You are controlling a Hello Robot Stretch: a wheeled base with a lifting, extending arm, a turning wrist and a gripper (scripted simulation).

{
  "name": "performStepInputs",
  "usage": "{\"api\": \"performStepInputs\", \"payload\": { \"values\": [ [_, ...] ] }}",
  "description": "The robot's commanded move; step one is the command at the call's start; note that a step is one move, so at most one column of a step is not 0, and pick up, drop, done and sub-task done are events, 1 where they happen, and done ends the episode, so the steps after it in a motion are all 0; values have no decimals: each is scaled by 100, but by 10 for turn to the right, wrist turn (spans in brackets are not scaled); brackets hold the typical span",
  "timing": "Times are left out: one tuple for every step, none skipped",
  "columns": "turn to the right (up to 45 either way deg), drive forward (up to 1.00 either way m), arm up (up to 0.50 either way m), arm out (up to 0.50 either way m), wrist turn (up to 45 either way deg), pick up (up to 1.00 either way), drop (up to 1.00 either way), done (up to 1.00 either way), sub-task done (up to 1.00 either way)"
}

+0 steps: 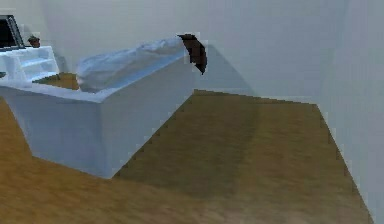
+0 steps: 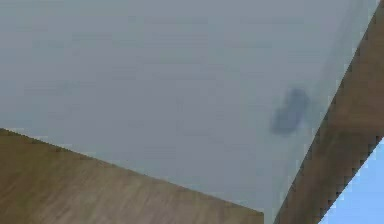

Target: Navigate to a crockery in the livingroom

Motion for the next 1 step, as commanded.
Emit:
{"api": "performStepInputs", "payload": {
  "values": [
    [180,0,0,0,0,0,0,0,0]
  ]
}}
